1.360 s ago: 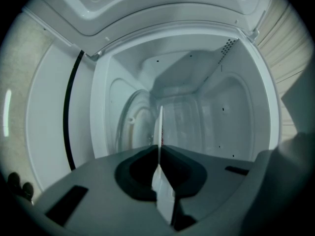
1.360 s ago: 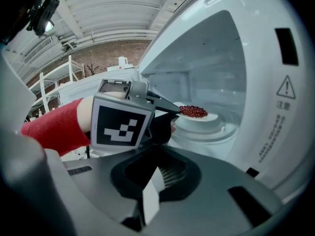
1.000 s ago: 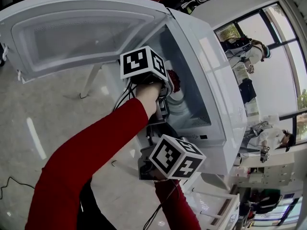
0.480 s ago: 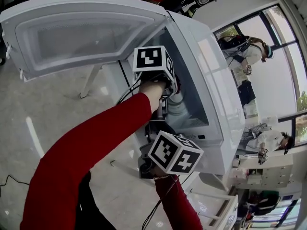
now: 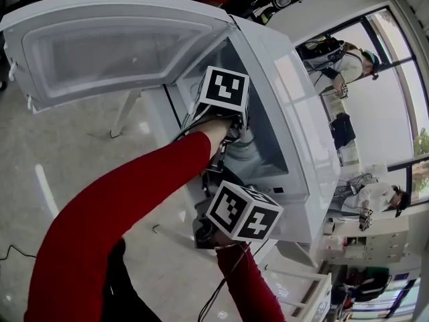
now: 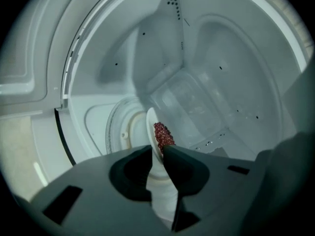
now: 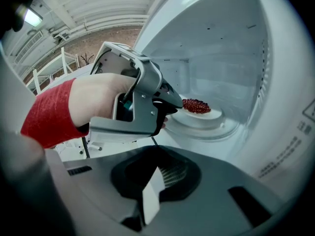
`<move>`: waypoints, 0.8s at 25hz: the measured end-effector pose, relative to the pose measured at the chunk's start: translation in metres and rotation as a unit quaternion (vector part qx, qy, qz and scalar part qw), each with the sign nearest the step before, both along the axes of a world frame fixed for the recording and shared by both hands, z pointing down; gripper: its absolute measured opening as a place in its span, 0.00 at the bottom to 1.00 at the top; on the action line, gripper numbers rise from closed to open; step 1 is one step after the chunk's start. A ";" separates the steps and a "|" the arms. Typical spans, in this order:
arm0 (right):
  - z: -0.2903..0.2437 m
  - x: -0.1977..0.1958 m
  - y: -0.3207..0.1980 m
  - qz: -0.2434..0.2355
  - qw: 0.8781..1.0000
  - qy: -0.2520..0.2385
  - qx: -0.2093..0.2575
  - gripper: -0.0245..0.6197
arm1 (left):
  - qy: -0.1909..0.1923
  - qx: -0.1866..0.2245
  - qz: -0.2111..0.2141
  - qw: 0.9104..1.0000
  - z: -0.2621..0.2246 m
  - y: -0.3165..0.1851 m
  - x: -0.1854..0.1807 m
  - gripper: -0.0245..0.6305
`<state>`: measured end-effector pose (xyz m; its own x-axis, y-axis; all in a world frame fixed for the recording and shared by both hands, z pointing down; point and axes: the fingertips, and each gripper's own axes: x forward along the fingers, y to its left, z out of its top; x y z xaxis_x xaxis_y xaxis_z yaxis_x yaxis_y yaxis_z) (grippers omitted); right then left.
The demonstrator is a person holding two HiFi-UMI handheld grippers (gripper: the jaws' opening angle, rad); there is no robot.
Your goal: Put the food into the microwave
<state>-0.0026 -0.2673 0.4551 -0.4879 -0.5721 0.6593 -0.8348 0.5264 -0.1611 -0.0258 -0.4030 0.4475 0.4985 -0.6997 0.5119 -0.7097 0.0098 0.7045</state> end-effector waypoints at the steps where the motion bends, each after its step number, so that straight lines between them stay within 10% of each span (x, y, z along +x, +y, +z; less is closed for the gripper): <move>1: 0.001 0.000 0.001 -0.001 1.000 0.001 0.001 0.06 | -0.010 0.004 0.006 1.000 0.000 0.001 0.001 0.14; 20: 0.002 -0.003 -0.006 -0.005 1.000 0.001 -0.006 0.06 | -0.136 0.050 0.034 0.989 -0.001 -0.008 -0.009 0.18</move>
